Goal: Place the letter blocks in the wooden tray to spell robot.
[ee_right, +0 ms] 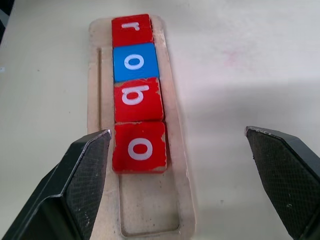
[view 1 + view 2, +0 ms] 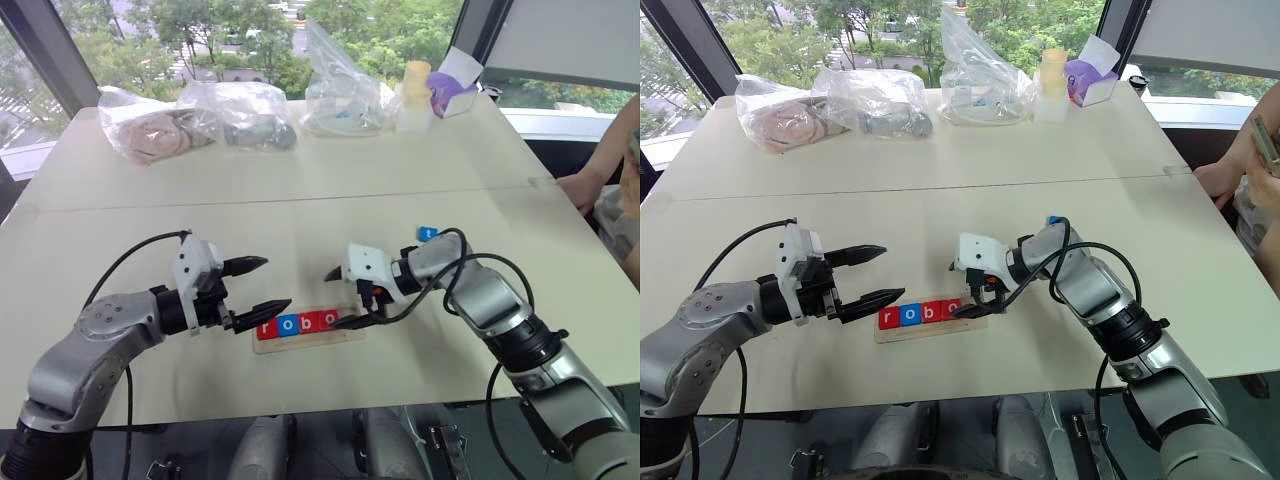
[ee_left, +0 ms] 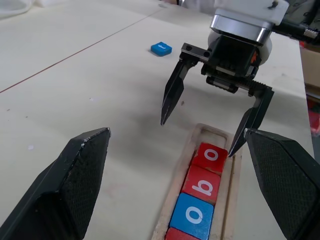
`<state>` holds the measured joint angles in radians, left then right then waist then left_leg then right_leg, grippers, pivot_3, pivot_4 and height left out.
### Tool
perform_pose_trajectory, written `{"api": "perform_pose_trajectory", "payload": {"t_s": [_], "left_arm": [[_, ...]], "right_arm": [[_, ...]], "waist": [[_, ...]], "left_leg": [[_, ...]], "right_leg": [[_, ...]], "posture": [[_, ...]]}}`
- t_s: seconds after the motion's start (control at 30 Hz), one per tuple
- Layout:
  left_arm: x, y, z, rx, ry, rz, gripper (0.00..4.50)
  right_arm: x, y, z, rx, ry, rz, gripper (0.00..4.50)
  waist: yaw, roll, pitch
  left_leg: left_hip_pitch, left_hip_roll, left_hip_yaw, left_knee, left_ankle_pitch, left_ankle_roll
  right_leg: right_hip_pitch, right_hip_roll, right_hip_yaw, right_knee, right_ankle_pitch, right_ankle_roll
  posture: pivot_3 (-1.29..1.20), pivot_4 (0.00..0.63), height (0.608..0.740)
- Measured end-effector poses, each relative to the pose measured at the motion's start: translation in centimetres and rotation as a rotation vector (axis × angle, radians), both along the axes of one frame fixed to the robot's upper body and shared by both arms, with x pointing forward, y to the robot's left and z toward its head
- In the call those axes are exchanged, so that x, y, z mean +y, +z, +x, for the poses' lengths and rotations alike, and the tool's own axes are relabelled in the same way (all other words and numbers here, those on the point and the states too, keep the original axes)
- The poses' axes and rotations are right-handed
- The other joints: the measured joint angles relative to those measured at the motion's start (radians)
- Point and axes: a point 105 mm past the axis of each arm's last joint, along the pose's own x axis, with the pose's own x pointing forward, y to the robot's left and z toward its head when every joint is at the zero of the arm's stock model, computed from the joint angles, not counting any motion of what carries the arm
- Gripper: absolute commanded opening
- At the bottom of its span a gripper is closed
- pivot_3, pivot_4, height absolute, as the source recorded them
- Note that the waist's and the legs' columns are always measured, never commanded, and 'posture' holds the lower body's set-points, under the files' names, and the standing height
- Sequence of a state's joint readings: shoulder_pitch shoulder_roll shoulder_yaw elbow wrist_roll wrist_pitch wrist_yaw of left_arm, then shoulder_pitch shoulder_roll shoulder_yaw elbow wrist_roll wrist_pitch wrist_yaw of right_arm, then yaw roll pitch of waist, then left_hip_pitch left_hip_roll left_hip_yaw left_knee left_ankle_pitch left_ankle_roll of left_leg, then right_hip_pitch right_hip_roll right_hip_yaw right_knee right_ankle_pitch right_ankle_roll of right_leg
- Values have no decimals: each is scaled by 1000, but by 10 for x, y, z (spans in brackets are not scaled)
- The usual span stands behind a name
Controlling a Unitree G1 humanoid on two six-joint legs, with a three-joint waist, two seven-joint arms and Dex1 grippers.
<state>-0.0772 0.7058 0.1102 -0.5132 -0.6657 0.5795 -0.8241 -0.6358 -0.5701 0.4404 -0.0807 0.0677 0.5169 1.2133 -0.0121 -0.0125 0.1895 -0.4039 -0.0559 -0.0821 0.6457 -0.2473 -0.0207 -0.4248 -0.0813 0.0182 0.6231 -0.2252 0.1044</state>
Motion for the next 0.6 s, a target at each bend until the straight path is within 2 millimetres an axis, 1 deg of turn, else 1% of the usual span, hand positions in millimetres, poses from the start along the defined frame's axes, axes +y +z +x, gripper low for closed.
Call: {"api": "perform_pose_trajectory", "payload": {"t_s": [0.23, 0.43, 0.6], "left_arm": [[-1, 2, 1, -8, -4, -1, 4500], [-1, 2, 1, -8, -5, -1, 4500], [-2, 3, 1, -11, -6, -1, 4500]], "right_arm": [[-1, -5, 10, -49, -30, 3, 4418], [3, -6, 13, -73, -31, 18, 4418], [0, -4, 14, -42, -61, 34, 4418]], "waist": [[-1, 0, 0], [0, 0, 0], [0, 0, 0]], "left_leg": [[0, 0, 0, 0, 0, 0], [0, 0, 0, 0, 0, 0], [0, 0, 0, 0, 0, 0]], "right_leg": [[0, 0, 0, 0, 0, 0], [0, 0, 0, 0, 0, 0], [0, 0, 0, 1, 0, 0]], "posture": [[0, 150, 740], [0, 150, 740], [0, 150, 740]]}}
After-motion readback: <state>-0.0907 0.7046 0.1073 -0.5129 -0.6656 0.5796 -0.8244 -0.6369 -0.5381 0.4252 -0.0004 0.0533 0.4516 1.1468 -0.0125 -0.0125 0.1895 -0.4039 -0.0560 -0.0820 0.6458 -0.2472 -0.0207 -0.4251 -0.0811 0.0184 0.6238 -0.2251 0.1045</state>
